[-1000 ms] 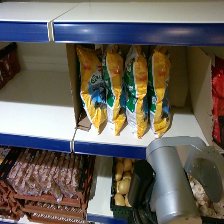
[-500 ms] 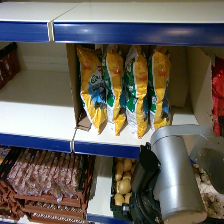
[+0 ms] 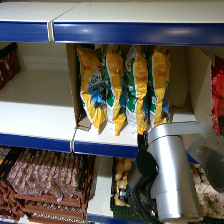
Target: Pick up yellow crisps
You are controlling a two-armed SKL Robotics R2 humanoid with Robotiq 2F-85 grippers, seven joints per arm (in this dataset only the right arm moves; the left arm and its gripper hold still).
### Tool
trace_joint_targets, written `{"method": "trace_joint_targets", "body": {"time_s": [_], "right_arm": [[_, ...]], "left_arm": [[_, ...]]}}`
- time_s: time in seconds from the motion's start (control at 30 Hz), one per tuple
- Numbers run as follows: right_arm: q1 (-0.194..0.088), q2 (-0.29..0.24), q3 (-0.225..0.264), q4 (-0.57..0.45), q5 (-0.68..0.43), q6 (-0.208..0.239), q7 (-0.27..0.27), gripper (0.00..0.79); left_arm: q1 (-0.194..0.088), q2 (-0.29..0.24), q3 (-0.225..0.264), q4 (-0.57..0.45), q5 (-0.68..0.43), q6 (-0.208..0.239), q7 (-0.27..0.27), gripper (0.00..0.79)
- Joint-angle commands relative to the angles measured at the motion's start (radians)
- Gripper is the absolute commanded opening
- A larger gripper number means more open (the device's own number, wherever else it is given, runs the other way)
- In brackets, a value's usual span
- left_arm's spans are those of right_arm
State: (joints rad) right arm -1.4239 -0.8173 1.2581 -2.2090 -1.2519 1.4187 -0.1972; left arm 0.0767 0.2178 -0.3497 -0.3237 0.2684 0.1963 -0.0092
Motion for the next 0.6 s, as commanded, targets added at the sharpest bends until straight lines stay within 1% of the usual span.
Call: {"method": "trace_joint_targets", "body": {"time_s": [0.03, 0.5, 0.6], "right_arm": [[-0.005, 0.007, 0.005, 0.0, 0.046, 0.007, -0.006, 0.001], [-0.021, 0.014, 0.004, -0.002, 0.195, 0.025, -0.036, 0.0], [-0.02, 0.015, 0.002, -0.003, 0.222, 0.032, -0.039, 0.003]], "left_arm": [[0.0, 0.0, 0.0, 0.0, 0.0, 0.0, 0.0, 0.0], [0.0, 0.0, 0.0, 0.0, 0.0, 0.0, 0.0, 0.0], [0.0, 0.0, 0.0, 0.0, 0.0, 0.0, 0.0, 0.0]]}}
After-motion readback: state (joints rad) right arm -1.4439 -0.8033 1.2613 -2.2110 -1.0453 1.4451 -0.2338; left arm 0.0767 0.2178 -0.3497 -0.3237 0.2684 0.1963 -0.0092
